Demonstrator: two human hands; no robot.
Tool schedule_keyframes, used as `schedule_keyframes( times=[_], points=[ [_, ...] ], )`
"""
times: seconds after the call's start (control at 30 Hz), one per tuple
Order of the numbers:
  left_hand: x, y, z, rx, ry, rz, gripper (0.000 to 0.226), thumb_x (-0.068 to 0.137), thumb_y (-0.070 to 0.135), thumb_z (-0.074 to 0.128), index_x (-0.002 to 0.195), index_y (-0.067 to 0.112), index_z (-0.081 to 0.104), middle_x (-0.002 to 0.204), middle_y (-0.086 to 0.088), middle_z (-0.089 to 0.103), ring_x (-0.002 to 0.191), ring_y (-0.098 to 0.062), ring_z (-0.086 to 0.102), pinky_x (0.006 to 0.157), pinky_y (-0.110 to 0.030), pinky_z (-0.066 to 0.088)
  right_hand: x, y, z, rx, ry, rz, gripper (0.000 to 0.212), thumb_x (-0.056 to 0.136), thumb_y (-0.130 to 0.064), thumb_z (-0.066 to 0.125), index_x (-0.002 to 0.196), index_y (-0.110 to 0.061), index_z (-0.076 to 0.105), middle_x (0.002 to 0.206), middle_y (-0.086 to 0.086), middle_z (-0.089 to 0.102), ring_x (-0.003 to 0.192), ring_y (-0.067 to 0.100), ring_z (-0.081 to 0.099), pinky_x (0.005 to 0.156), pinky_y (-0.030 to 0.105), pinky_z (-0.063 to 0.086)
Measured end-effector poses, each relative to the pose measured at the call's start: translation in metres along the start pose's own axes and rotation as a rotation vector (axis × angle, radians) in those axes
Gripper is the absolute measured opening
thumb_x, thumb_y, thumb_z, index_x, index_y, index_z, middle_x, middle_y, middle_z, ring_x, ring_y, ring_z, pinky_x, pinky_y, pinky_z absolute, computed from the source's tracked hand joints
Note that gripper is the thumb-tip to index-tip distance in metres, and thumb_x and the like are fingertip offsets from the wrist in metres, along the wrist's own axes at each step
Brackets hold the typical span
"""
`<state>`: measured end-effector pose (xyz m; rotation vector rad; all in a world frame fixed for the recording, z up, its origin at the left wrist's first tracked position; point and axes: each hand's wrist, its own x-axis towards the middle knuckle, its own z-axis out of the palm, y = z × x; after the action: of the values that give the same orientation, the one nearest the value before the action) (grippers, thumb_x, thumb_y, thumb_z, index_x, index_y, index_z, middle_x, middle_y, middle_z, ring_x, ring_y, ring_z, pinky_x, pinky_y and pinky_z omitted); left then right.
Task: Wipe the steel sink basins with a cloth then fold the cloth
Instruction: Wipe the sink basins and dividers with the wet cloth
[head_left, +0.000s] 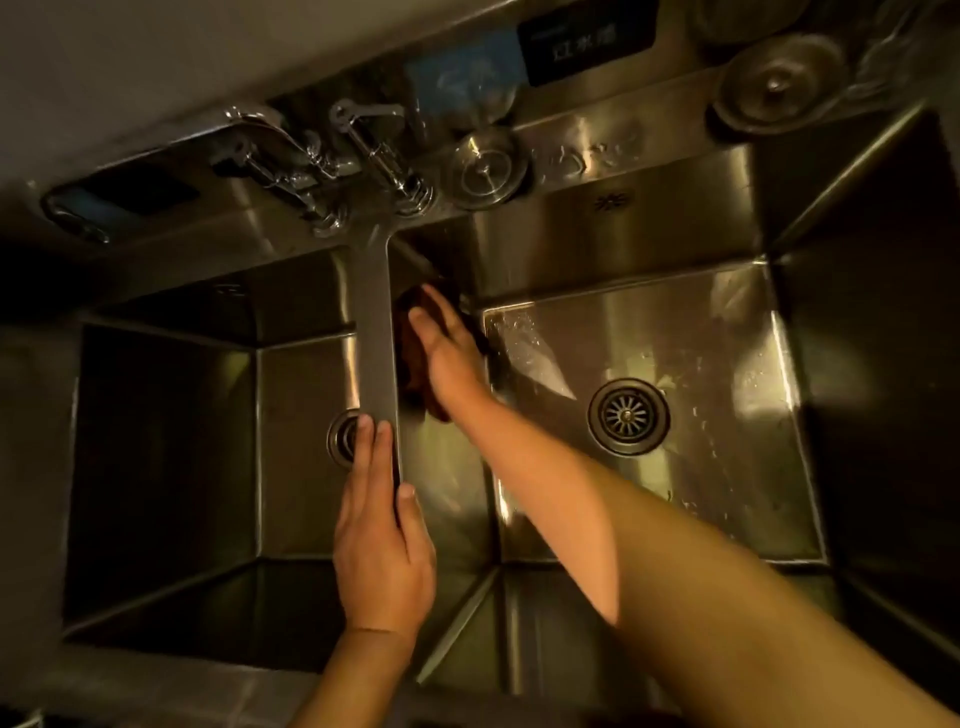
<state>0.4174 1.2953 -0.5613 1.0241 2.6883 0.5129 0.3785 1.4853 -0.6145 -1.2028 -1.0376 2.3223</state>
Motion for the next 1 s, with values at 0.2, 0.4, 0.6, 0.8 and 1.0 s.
schedule_keyframes(
  times=[0.2, 0.4, 0.6, 0.8, 1.0],
  points=[
    [0.0, -0.003, 0.002, 0.015, 0.008, 0.038, 0.055, 0.112, 0.036, 0.027, 0.165, 0.039, 0.015, 0.172, 0.02, 0.008, 0.157, -0.002, 0.016, 0.12, -0.043, 0.03, 0.049, 0.041, -0.027, -0.017, 0.08, 0.152, 0.045, 0.104, -0.038, 0.054, 0.149, -0.037, 0.049, 0.14, 0.006, 0.061, 0.127, 0.028, 0.058, 0.107, 0.043, 0.049],
    [0.0, -0.001, 0.001, 0.008, 0.007, 0.043, 0.057, 0.109, 0.03, 0.03, 0.165, 0.034, 0.017, 0.173, 0.018, 0.009, 0.157, -0.003, 0.017, 0.119, -0.036, 0.029, -0.02, 0.129, -0.055, -0.275, 0.05, 0.332, 0.047, 0.104, -0.052, 0.044, 0.151, -0.05, 0.037, 0.144, 0.003, 0.057, 0.126, 0.028, 0.058, 0.113, 0.045, 0.044],
    [0.0, 0.003, 0.0, 0.042, -0.004, -0.001, 0.06, 0.107, 0.029, 0.034, 0.165, 0.035, 0.017, 0.172, 0.021, 0.006, 0.153, 0.012, 0.007, 0.116, -0.031, 0.023, -0.095, 0.165, -0.062, -0.387, -0.094, 0.58, 0.056, 0.108, -0.045, 0.04, 0.16, -0.039, 0.02, 0.148, 0.01, 0.053, 0.132, 0.03, 0.055, 0.116, 0.042, 0.039],
    [0.0, 0.005, -0.001, 0.033, -0.002, 0.007, 0.058, 0.109, 0.03, 0.032, 0.165, 0.032, 0.02, 0.172, 0.019, 0.007, 0.155, 0.006, 0.008, 0.118, -0.033, 0.026, -0.118, 0.12, -0.034, -0.122, 0.008, 0.618, 0.036, 0.104, -0.04, 0.049, 0.141, -0.036, 0.05, 0.124, 0.005, 0.066, 0.11, 0.026, 0.064, 0.097, 0.042, 0.054],
    [0.001, 0.003, -0.002, 0.03, 0.001, 0.028, 0.058, 0.108, 0.03, 0.032, 0.165, 0.029, 0.022, 0.173, 0.018, 0.009, 0.153, 0.008, 0.009, 0.119, -0.033, 0.029, -0.081, 0.026, -0.013, 0.086, -0.085, 0.333, 0.046, 0.1, -0.034, 0.059, 0.144, -0.043, 0.049, 0.132, 0.008, 0.063, 0.118, 0.029, 0.063, 0.106, 0.048, 0.051]
  ],
)
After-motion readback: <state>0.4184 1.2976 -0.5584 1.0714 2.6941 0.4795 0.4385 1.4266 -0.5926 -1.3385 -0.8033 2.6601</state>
